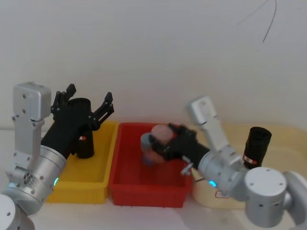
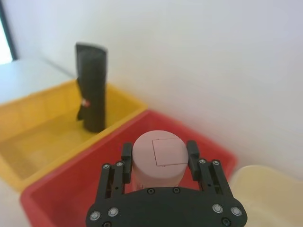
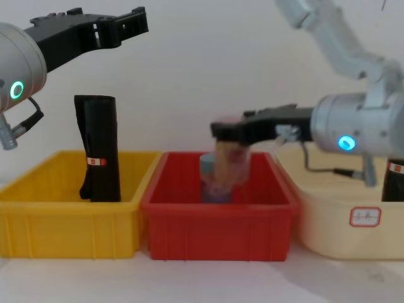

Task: Pick up the garbage bag with the one hand and transfer it to the other hand.

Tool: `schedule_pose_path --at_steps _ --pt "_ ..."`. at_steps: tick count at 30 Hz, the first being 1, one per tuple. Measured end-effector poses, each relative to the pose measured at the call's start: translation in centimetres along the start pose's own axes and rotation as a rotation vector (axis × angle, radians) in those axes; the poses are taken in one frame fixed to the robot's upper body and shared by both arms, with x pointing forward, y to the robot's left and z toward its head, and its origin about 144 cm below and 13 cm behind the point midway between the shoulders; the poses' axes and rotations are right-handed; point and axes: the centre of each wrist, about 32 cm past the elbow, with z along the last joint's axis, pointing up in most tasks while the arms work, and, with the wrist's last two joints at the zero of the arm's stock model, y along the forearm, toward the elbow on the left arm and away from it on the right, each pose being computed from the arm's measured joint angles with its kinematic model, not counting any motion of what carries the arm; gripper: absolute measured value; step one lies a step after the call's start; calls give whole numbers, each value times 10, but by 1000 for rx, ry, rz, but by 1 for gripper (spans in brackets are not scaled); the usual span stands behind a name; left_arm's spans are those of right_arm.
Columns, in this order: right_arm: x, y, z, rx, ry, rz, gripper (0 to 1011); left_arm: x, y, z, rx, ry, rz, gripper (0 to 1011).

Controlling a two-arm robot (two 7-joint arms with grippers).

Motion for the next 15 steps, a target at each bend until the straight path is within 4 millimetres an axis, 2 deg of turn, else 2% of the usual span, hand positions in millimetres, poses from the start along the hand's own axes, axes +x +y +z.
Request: schedule_pose_path --at_steps 9,15 --pt "27 -28 12 73 -19 -112 666 0 0 0 0 0 0 1001" --pt "41 -43 12 84 -25 -180 666 0 0 0 0 0 0 1001"
